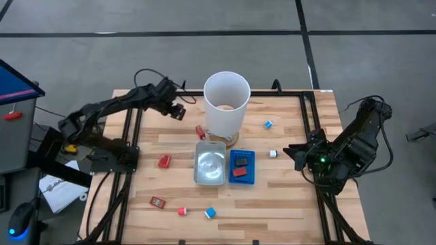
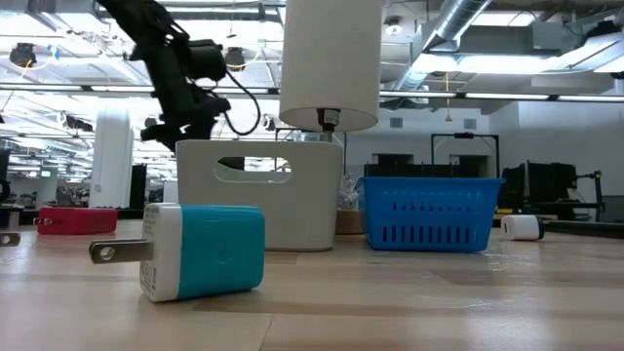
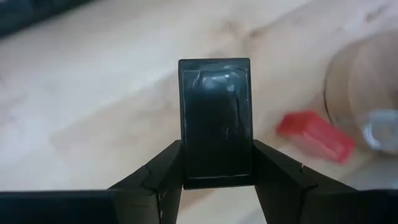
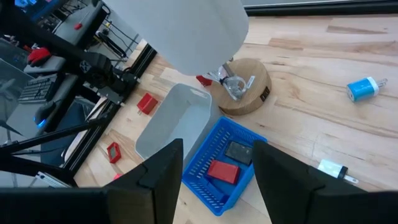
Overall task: Pick & Place Office items
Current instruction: Put the black digital clock into the blue bin
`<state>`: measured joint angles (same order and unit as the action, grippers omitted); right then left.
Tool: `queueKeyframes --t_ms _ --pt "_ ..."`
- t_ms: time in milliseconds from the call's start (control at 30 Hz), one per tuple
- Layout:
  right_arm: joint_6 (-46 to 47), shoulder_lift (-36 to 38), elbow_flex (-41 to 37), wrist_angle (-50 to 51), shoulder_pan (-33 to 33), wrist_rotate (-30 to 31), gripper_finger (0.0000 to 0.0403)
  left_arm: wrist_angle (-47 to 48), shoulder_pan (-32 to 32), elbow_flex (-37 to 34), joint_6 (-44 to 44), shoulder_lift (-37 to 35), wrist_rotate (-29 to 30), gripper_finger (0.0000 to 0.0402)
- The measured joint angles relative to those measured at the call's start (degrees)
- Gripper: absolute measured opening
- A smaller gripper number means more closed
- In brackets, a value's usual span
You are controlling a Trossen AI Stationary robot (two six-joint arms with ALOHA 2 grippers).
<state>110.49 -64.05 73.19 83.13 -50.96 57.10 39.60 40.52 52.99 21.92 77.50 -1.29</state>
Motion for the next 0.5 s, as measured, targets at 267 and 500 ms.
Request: queueKeyframes --t_ms 267,500 --pt "-0.10 0.00 0.00 0.59 0.00 0.02 0.0184 0.17 -8.29 -2.47 4.28 -3.33 -2.10 0.0157" --pt "-0.06 0.00 0.00 0.44 0.00 0.20 0.0184 0.70 -19.09 -2.47 9.48 -3.35 -2.10 0.0154"
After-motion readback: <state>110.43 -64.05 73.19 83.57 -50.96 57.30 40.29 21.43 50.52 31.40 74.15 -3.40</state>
